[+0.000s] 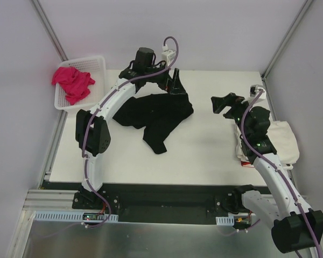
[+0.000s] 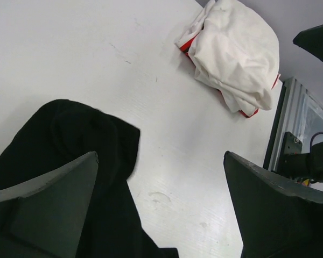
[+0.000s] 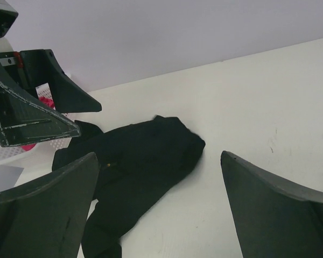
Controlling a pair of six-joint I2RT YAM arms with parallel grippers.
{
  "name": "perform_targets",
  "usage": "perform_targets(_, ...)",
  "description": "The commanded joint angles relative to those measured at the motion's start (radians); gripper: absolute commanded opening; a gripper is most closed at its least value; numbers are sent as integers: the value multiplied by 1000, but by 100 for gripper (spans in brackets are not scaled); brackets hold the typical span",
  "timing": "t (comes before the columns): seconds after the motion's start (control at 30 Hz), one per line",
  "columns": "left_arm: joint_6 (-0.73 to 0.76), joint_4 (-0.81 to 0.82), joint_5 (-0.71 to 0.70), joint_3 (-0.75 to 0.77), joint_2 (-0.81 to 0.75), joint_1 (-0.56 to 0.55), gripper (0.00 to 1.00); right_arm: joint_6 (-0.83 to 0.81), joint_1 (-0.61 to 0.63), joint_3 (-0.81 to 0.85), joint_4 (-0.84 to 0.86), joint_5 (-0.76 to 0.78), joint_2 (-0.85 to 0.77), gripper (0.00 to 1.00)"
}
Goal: Fold and stack the t-shirts
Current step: Move the tshirt to the center of the board
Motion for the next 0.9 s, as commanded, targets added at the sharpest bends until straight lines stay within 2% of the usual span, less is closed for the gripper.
perform_targets(0.0, 60, 8, -35, -26, -34, 5, 99, 5, -4, 7, 51, -24, 14, 98)
perform_targets(0.17, 31, 8, -89, -94, -85, 0, 99, -2, -3, 7, 51, -26, 32, 98)
perform_targets(0.23, 27, 8, -132, -179, -118, -14, 99, -5, -4, 7, 51, -29, 39, 98)
perform_targets(0.4, 10, 29, -354, -455, -266, -83, 99, -11, -4, 5, 51, -46, 63, 98)
perform_targets(0.47, 13, 40, -390, -523, -299, -113, 99, -11, -4, 7, 54, -53, 72, 98)
perform_targets(0.63, 10, 64, -434, -533, -294, -121, 99, -3, -4, 19, 63, -70, 102, 98)
perform_targets(0.87, 73, 67, -482, -384, -156, -120, 99, -15, -3, 13, 61, -55, 74, 98)
